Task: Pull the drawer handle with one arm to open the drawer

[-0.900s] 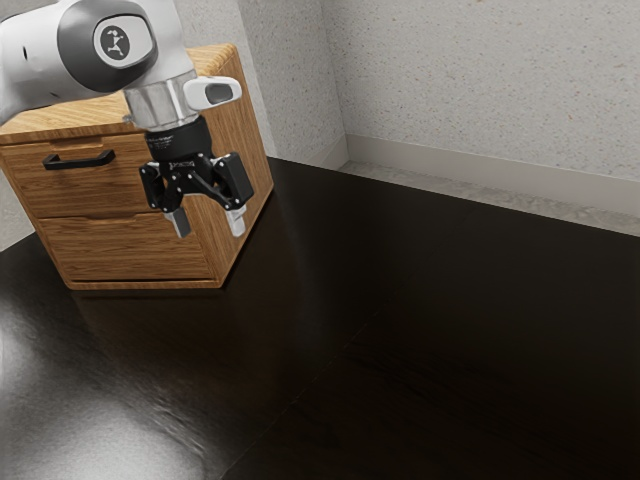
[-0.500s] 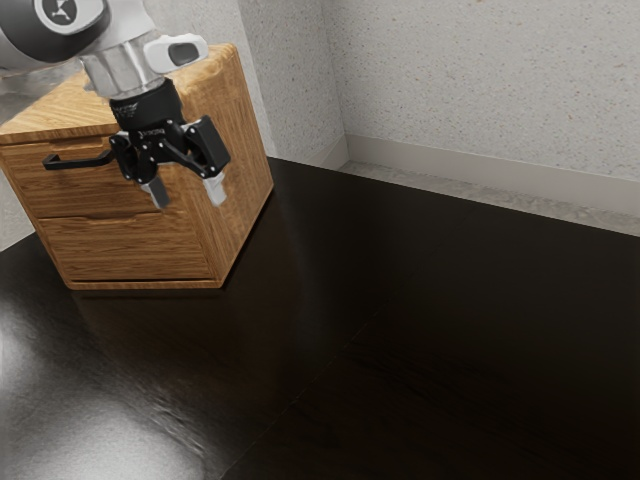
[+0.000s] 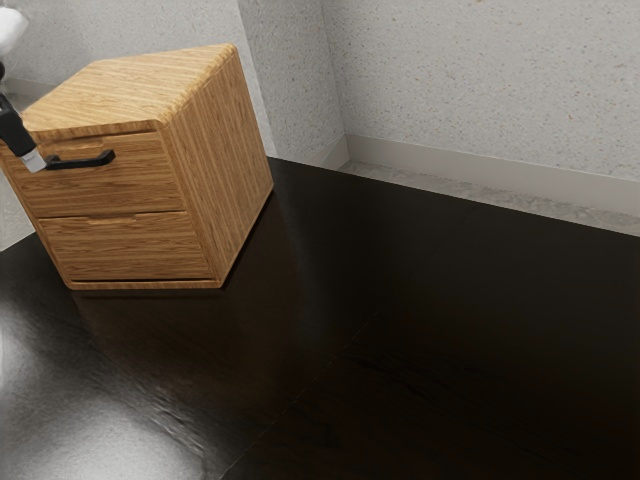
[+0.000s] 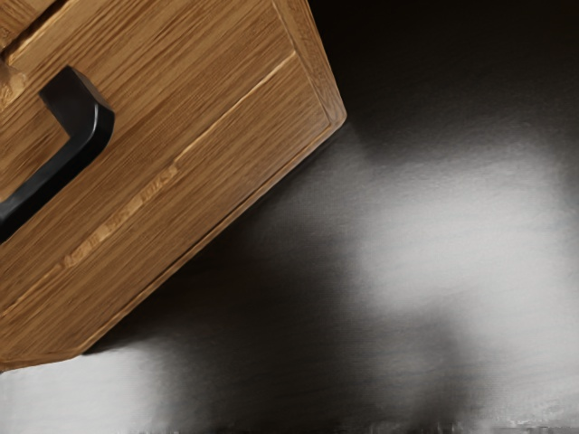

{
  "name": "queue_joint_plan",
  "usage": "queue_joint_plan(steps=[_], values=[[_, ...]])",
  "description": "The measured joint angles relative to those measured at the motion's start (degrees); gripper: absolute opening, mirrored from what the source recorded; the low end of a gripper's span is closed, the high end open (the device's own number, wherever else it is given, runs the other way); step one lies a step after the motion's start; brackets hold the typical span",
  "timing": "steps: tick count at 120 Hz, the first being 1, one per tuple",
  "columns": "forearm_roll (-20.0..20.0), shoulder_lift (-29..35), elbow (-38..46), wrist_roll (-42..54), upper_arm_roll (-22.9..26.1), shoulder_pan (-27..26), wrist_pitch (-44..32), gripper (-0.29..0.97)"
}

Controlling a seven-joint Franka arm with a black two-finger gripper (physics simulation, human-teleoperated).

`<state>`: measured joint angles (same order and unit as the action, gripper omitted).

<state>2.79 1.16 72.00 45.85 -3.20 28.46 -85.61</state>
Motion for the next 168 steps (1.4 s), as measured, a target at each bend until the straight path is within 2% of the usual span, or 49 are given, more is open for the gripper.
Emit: queue_joint_plan(steps=[9,22,64,84,112,123,134,157,168], values=[[-0.71,-0.11,1.06,5.96,1.98,4.61,-1.41,0.68],[-1.7,-0.13,2.36,13.74,2.59,8.33,-2.77,0.68],[-2.59,-2.54,3.33,31.38,2.57,14.04,-6.01,0.68],[-3.33,-2.83,2.76,36.89,3.15,12.5,-7.12,0.68],[-3.65,-3.17,2.64,42.44,3.47,3.36,-7.98,0.68],[-3.7,-3.75,2.57,44.09,3.49,1.3,-8.29,0.68],[-3.73,-3.95,2.28,45.48,3.49,2.21,-8.6,0.68],[-3.75,-5.12,0.72,47.72,3.45,8.25,-8.96,0.68],[-3.96,-6.18,-0.86,48.54,3.62,8.77,-8.96,0.68]])
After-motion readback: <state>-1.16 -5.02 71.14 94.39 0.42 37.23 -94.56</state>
